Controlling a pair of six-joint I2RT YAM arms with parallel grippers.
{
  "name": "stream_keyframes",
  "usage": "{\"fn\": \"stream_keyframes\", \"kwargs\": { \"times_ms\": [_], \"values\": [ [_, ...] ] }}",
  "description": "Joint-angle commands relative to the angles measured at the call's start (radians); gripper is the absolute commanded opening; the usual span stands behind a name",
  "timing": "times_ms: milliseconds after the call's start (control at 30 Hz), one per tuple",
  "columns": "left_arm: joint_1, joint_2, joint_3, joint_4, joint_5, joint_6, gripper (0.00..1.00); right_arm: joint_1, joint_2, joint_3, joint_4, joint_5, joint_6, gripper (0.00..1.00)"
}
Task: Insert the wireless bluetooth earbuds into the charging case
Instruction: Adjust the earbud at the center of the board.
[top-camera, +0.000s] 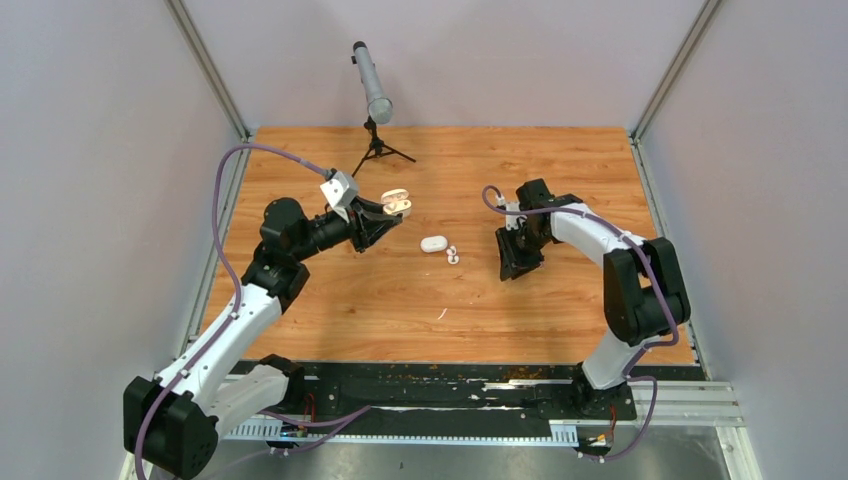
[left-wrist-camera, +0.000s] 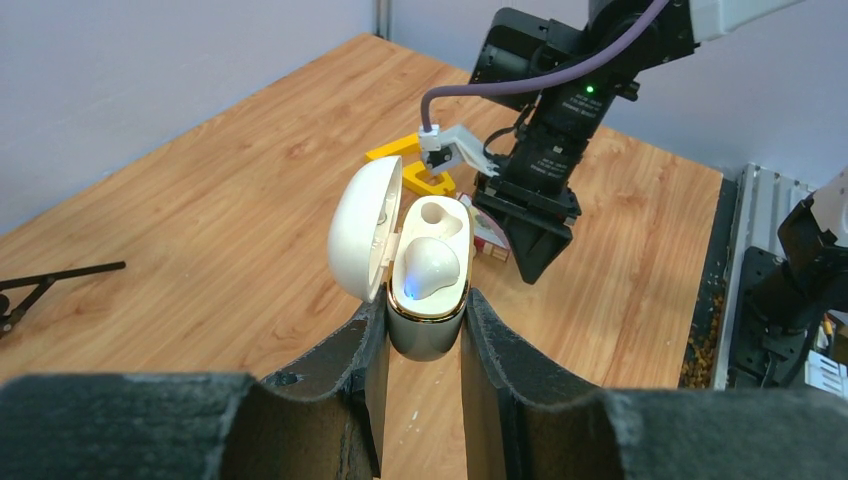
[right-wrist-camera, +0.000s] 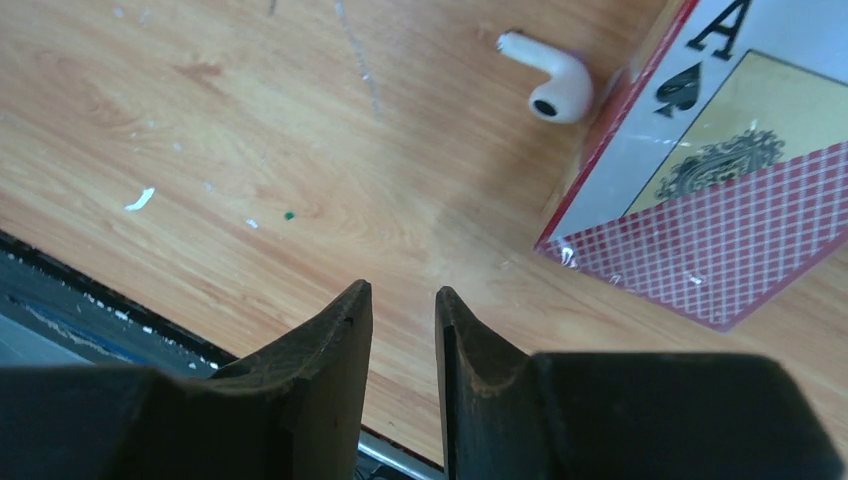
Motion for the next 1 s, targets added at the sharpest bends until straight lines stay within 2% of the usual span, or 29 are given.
{"fn": "stream_keyframes", "kwargs": {
  "times_ms": [0, 233, 433, 967],
  "values": [
    [0.007, -0.022, 0.047, 0.002, 0.005, 0.027, 0.00, -0.014, 0.040, 0.030, 0.081, 0.077, 0.074, 0.33],
    [0.007, -0.021, 0.035, 0.022, -0.001, 0.013, 0.00, -0.027, 0.104, 0.069, 0.129, 0.201, 0.058, 0.42],
    [0.009, -0.035, 0.019, 0.022, -0.007, 0.012, 0.00, -0.034, 0.150, 0.104, 0.173, 0.212, 0.042, 0.43],
    [0.017, -0.049, -0.002, 0.028, -0.018, 0.009, 0.00, -0.032, 0.208, 0.134, 0.196, 0.207, -0.004, 0.30]
  ]
}}
